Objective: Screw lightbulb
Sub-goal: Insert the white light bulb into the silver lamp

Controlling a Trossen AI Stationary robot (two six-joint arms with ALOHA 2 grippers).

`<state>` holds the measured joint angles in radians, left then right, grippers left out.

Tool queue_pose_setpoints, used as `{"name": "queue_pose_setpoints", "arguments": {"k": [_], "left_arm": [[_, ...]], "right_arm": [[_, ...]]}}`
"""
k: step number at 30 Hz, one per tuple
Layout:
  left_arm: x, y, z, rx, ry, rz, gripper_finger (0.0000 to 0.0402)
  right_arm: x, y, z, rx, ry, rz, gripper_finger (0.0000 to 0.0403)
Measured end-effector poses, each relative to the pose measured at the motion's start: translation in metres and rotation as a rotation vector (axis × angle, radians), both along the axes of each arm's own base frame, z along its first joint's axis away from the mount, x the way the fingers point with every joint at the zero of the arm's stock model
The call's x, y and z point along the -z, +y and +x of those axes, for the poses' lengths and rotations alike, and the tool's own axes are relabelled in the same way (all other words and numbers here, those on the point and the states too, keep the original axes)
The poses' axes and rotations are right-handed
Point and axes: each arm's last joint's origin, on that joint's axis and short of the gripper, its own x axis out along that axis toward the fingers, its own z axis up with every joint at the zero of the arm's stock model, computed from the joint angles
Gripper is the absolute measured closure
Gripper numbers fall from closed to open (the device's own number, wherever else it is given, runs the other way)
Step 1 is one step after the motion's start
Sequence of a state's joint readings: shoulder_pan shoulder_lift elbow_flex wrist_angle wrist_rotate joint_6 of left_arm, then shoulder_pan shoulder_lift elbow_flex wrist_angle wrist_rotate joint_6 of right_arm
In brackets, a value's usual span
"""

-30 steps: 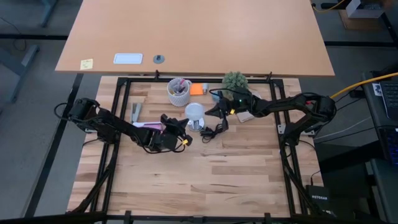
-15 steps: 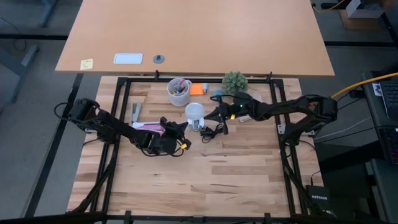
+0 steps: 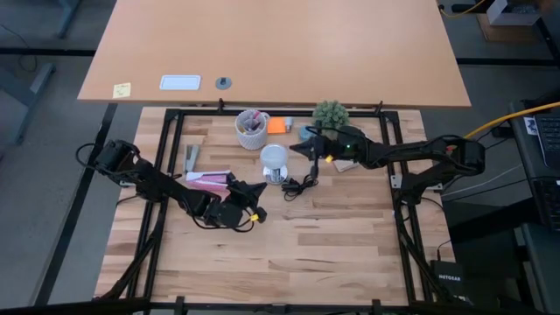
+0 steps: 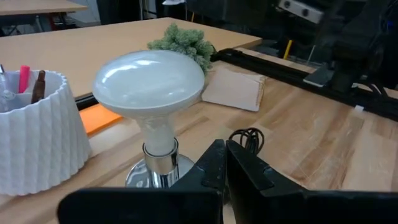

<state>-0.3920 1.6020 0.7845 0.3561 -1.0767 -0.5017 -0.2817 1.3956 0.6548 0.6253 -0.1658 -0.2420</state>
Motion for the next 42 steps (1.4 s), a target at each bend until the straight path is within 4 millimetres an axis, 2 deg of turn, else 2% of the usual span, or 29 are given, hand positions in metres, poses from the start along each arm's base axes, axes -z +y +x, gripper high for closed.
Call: {"name": "queue_pose_setpoints", "arguments": {"k": [8, 20, 28, 36, 42], "left_arm": [[0.000, 0.000, 0.000, 0.002, 0.007, 0.008, 0.0396], [0.000, 0.013, 0.004, -0.039, 0.008, 0.008, 0.0396], [0.001, 0.013, 0.004, -0.036, 0.033, 0.029, 0.0396], [0.001, 0.015, 0.006, 0.017, 0.029, -0.020, 0.0396], [0.002, 0.014, 0.006, 0.054, 0.060, 0.000, 0.0396]], "right_arm": [[0.000, -0.004, -0.001, 0.129, 0.002, -0.015, 0.0400], [0.000, -0.004, -0.001, 0.130, 0.003, -0.015, 0.0400], [0.000, -0.005, -0.001, 0.129, 0.010, -0.052, 0.0400], [0.000, -0.027, -0.009, 0.022, -0.001, -0.039, 0.0400], [0.000, -0.039, -0.015, -0.027, -0.005, 0.049, 0.0400]]}}
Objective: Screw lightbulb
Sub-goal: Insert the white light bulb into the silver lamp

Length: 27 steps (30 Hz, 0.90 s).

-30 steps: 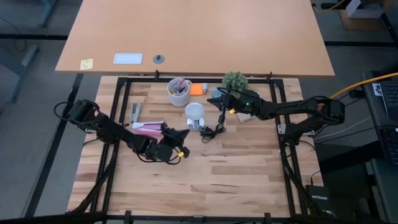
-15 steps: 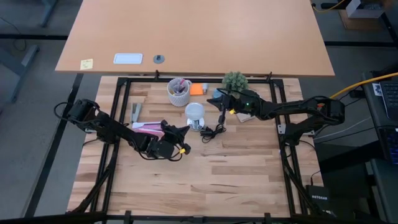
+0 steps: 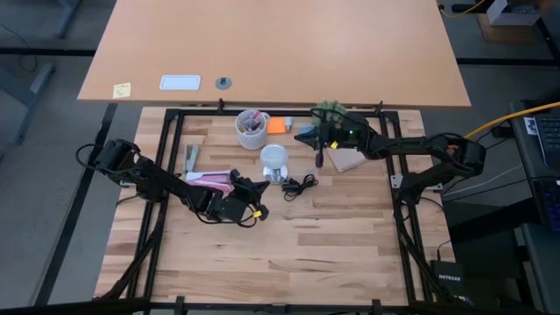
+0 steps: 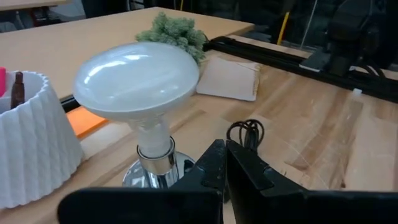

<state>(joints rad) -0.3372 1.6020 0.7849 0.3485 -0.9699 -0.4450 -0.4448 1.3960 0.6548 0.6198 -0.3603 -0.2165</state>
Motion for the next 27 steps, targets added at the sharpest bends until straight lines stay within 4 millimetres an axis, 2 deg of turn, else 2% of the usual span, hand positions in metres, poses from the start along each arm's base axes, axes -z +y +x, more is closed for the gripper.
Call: {"name": "queue_pose_setpoints", "arguments": {"k": [6, 17, 27], "left_arm": [[0.000, 0.000, 0.000, 0.001, 0.004, 0.005, 0.0396], [-0.003, 0.011, 0.004, -0.030, -0.015, 0.013, 0.0396], [-0.003, 0.024, 0.006, -0.073, -0.012, 0.011, 0.0396]], "right_arm": [[0.003, -0.001, 0.002, -0.001, 0.007, -0.019, 0.0400], [0.036, -0.007, 0.014, -0.007, 0.096, 0.055, 0.0400], [0.035, -0.004, 0.016, -0.107, 0.070, 0.091, 0.0400]]}}
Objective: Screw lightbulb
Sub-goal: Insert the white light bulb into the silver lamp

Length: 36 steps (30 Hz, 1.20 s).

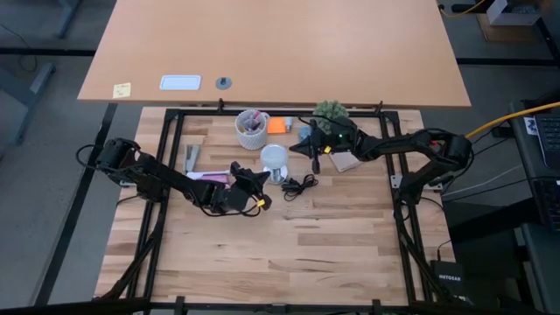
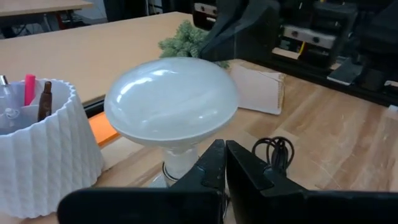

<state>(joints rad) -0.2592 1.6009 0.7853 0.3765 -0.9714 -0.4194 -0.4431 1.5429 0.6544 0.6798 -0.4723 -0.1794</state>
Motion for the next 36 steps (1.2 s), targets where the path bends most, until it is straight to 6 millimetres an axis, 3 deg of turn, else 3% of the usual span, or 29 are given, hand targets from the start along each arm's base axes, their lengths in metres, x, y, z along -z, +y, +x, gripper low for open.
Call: {"name": "queue_pose_setpoints", "arguments": {"k": [21, 29, 36], "left_arm": [[0.004, 0.014, -0.001, -0.078, 0.045, 0.027, 0.0396], [0.003, -0.005, -0.004, -0.026, 0.019, 0.005, 0.0396], [0.004, -0.025, -0.008, 0.042, -0.006, -0.032, 0.0396]], "right_arm": [[0.000, 0.048, 0.016, -0.144, 0.002, -0.013, 0.0400], [-0.003, 0.068, 0.019, -0.211, -0.012, -0.018, 0.0400], [-0.029, 0.069, 0.010, -0.187, -0.110, -0.053, 0.0400]]}}
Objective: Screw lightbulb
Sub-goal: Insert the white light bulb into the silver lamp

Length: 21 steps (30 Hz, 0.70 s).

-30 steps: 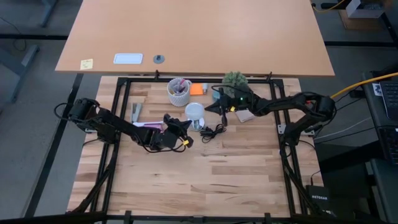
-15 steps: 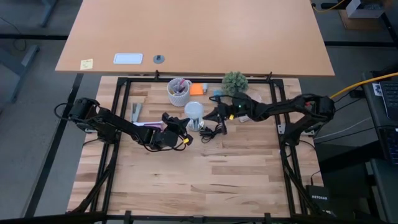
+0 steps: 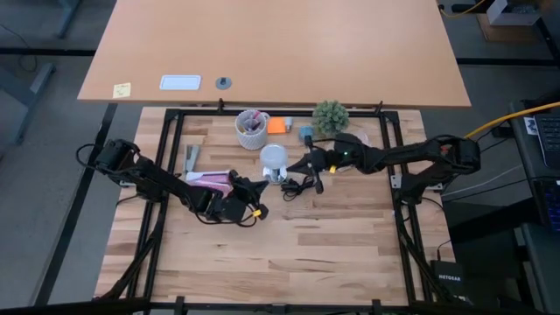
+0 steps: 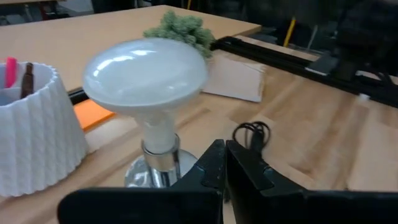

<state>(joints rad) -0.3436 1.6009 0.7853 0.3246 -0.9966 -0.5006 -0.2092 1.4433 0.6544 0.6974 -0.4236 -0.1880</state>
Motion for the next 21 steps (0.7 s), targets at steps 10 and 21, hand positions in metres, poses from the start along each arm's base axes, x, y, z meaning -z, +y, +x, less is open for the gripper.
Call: {"name": "queue_pose_setpoints", "arguments": {"k": [10, 21], "left_arm": [[0.000, -0.016, -0.005, 0.052, -0.004, -0.007, 0.0396], [0.000, -0.017, -0.005, 0.064, 0.011, 0.011, 0.0396]], "right_arm": [[-0.020, 0.000, -0.009, 0.073, -0.073, -0.020, 0.0400], [-0.015, 0.000, -0.009, 0.073, -0.027, -0.011, 0.0400]]}}
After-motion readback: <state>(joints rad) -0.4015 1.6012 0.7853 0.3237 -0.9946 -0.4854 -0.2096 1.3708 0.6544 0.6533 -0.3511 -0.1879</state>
